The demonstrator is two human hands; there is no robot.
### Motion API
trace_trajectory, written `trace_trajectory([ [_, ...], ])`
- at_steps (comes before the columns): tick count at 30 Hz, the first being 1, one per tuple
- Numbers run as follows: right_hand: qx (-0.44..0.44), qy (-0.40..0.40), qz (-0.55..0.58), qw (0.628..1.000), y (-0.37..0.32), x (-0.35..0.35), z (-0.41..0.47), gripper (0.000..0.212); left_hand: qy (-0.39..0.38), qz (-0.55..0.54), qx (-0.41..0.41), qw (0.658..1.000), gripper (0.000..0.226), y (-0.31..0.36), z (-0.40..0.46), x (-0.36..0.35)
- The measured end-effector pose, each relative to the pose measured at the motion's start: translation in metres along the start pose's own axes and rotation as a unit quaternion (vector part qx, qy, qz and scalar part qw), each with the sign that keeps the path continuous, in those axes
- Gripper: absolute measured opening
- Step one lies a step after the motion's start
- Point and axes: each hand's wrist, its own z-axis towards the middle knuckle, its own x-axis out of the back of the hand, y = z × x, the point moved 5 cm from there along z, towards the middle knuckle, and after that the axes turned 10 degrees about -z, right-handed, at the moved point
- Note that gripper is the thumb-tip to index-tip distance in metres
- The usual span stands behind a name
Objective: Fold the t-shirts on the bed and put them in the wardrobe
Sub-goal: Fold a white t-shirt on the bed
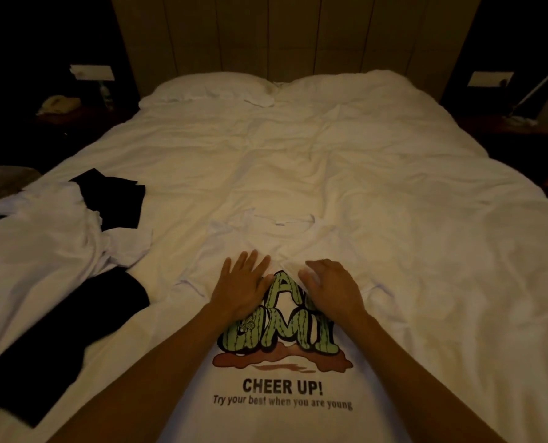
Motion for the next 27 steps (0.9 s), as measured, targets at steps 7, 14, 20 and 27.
trace_trajectory([
  [7,0.011,-0.019,-0.043,0.999,-0.001,-0.015,0.034,0.052,0.076,-0.064,-0.001,0.995,0.064,-0.004,0.016,0.024],
  [14,-0.067,0.096,-0.032,0.993,0.043,0.015,0.110,0.044,0.119,-0.055,0.061,0.989,0.055,-0.041,0.092,0.054],
  [20,-0.037,0.053,-0.129,0.990,0.061,0.003,0.165,0.044,0.169,-0.050,0.081,0.981,0.045,-0.071,0.139,0.060],
  [27,0.002,0.066,-0.135,0.989,0.069,-0.021,0.182,0.045,0.158,-0.058,0.049,0.985,0.039,-0.087,0.166,0.053],
])
